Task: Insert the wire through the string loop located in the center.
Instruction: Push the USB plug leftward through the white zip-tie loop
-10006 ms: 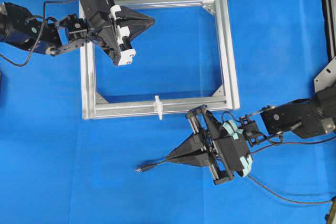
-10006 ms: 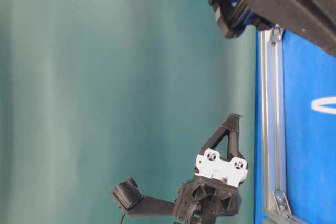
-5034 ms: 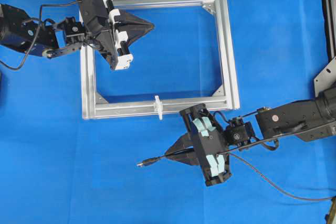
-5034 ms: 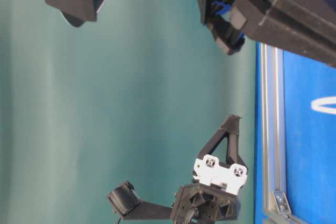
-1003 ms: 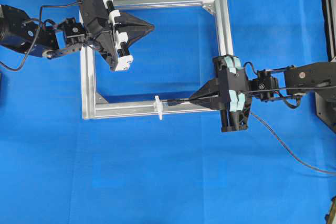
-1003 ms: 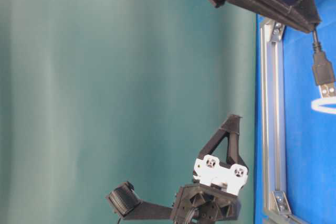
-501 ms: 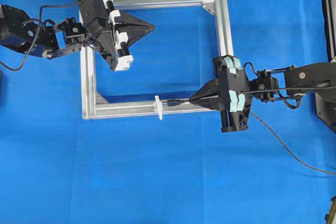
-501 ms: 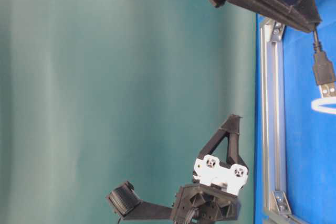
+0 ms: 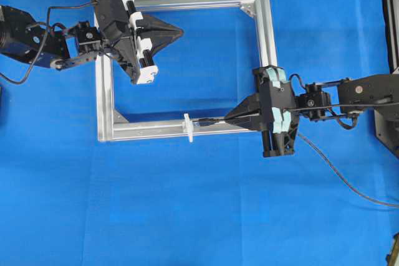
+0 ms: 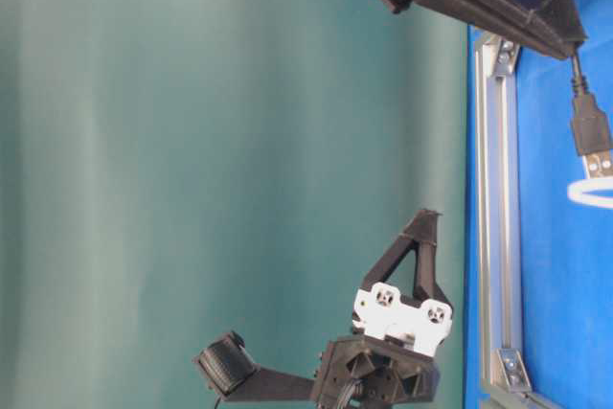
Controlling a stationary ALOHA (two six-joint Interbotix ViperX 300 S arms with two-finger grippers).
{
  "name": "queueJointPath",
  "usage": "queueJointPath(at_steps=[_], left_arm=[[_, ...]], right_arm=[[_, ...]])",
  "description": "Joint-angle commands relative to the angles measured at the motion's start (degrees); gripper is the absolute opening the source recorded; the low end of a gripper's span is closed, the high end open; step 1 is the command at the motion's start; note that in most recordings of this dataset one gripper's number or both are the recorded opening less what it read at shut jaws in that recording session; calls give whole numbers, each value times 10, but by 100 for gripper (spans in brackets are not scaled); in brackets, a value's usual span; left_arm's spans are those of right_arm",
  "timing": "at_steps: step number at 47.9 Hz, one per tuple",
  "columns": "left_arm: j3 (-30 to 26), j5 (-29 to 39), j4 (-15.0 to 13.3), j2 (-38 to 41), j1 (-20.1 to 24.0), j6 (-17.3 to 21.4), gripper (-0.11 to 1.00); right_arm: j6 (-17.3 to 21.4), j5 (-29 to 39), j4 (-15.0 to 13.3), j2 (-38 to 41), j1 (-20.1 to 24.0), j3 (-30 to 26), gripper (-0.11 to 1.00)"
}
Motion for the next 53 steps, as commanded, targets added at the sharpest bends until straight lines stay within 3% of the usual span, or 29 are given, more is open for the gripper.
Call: queueJointPath(at_steps=[1,31,53], left_arm=[[-5,-3,2,-17,-1,1,0],[-5,-3,2,-17,-1,1,0],[-5,-3,2,-17,-1,1,0]], right_arm=[[0,-6,-1,-10,1,-4,-2],[0,-6,-1,-9,1,-5,-2],[0,-23,-1,39,9,-49,-2]])
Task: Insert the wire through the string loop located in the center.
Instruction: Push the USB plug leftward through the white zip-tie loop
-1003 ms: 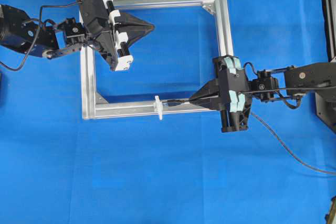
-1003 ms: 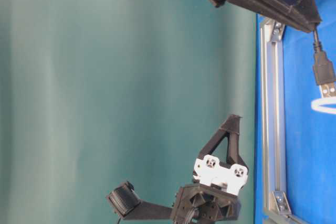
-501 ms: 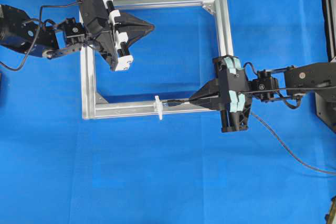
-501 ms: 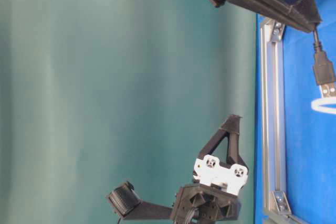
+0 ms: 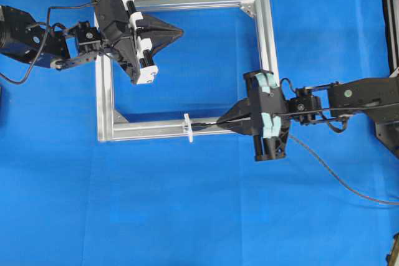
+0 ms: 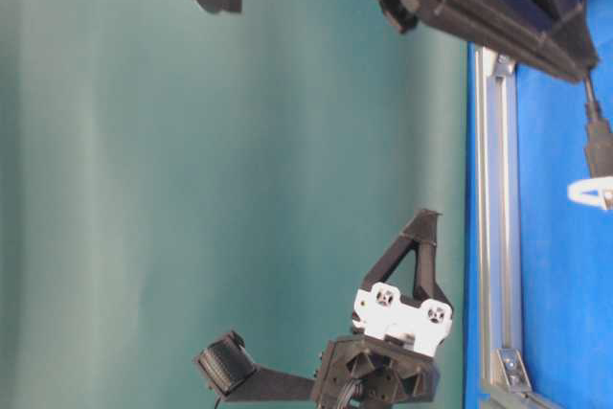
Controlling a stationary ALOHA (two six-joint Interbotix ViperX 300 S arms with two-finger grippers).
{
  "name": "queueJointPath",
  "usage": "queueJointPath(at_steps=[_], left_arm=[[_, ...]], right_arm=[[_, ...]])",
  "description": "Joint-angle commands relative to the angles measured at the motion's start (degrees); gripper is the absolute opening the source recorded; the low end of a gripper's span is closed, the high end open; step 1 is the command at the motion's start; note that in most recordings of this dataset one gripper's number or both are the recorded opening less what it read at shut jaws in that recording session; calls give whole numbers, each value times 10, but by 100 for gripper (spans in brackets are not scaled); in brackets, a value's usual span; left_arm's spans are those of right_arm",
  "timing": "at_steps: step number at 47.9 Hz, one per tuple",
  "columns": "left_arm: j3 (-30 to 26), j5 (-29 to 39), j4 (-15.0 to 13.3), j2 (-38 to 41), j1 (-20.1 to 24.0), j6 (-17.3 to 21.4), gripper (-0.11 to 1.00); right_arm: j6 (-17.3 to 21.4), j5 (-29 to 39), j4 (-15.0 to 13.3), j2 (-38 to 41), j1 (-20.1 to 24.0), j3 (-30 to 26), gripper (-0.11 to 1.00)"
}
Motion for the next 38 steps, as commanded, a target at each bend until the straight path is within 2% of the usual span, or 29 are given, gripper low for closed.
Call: queueJointPath(at_steps=[1,22,38], left_arm=[[-5,-3,2,-17,-2,1,0],[-4,-3,2,-17,-2,1,0],[-4,-3,2,-17,-2,2,0]], right_arm=[[0,-14,0,5,2,-22,-2],[0,-20,-1,60,2,-77,-2],[0,-24,-2,66,2,-81,-2]])
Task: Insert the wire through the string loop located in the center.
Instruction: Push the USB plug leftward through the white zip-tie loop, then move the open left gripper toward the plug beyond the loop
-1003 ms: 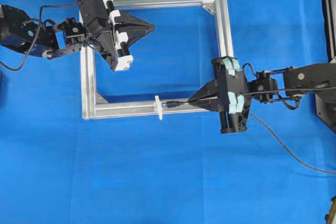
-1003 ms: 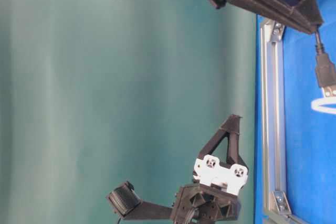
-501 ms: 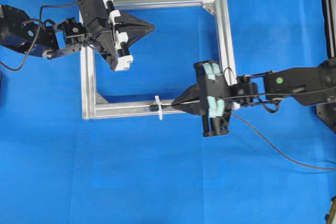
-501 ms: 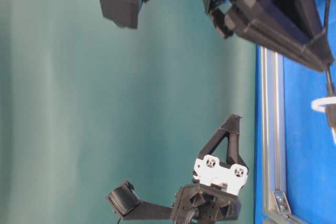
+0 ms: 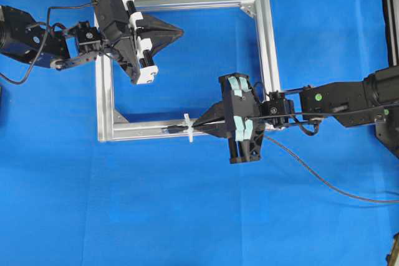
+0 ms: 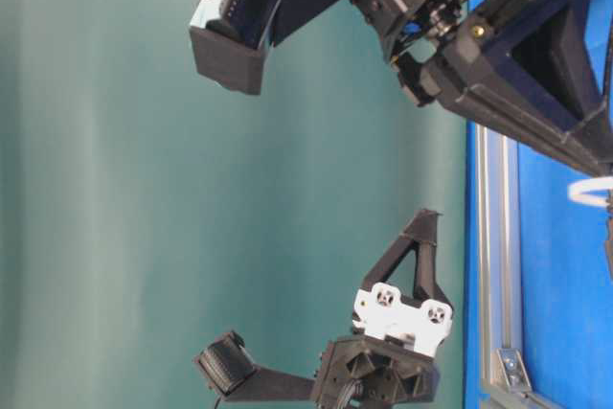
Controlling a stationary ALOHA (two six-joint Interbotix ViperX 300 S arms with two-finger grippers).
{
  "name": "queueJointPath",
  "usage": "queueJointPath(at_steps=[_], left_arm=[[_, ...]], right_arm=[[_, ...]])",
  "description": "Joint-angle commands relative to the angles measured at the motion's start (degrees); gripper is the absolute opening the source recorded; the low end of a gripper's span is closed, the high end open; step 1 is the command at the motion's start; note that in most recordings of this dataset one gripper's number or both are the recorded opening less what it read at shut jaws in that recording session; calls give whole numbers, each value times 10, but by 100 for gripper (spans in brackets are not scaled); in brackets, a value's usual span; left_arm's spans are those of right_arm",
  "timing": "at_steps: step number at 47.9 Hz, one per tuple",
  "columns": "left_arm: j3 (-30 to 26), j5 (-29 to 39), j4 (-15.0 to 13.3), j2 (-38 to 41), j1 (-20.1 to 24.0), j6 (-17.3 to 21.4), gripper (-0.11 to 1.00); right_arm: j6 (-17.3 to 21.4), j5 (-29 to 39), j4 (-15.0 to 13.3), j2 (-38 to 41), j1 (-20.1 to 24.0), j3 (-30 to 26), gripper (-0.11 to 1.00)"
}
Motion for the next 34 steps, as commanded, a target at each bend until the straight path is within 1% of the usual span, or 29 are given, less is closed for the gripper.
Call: queueJointPath(at_steps=[1,12,20,28,34], left_arm=[[-4,-3,1,-17,-1,1,0],[-4,-3,2,-17,-1,-2,0],[-3,-3,4,-17,-13,-2,0],[4,-3,3,-19,-47,-9,0],[15,-3,4,-26,-84,-27,0]], right_arm=[[0,-6,-1,-8,1,-10,-2],[0,-7,-2,-8,1,-10,-2],[0,-7,-1,-8,1,-9,-2],[-1,-7,-2,-8,1,-10,-2],[-1,-6,-1,-8,1,-9,-2]])
